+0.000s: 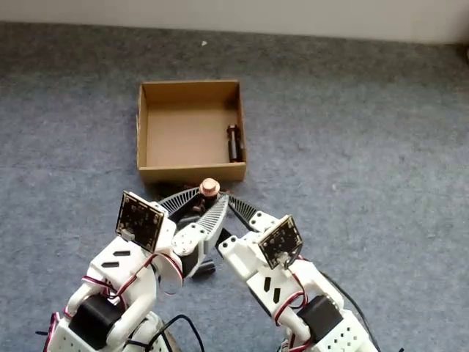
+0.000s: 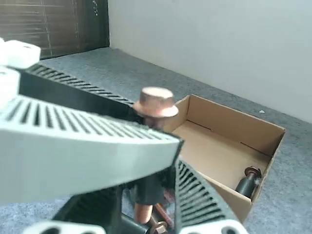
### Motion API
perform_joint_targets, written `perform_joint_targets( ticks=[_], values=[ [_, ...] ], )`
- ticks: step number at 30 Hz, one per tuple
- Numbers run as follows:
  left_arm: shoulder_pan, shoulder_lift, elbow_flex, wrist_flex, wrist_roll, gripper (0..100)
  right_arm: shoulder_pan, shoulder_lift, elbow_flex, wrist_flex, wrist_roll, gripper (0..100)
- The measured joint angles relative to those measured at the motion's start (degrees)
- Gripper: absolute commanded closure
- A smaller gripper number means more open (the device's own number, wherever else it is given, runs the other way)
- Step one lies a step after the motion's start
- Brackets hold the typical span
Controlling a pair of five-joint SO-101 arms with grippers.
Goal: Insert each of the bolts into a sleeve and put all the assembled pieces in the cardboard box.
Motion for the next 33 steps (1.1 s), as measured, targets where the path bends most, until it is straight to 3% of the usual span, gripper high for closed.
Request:
perform_joint_targets(
  ticks=[8,21,29,33],
  values=[
    [-0.18,0.0,-1.14,4.4,-2.37,80,0.7,0.0,0.0,0.0,0.0,99.4],
    [-0.62,-0.62,-12.84,14.15,-8.26,81,3.6,0.0,0.09,0.0,0.0,99.4],
    [-17.32,-0.62,-11.25,15.82,-14.42,100,10.64,0.0,0.53,0.0,0.0,99.4],
    [-26.11,-0.62,-4.13,15.82,-16.44,99,11.87,0.0,0.53,0.0,0.0,99.4]
  ],
)
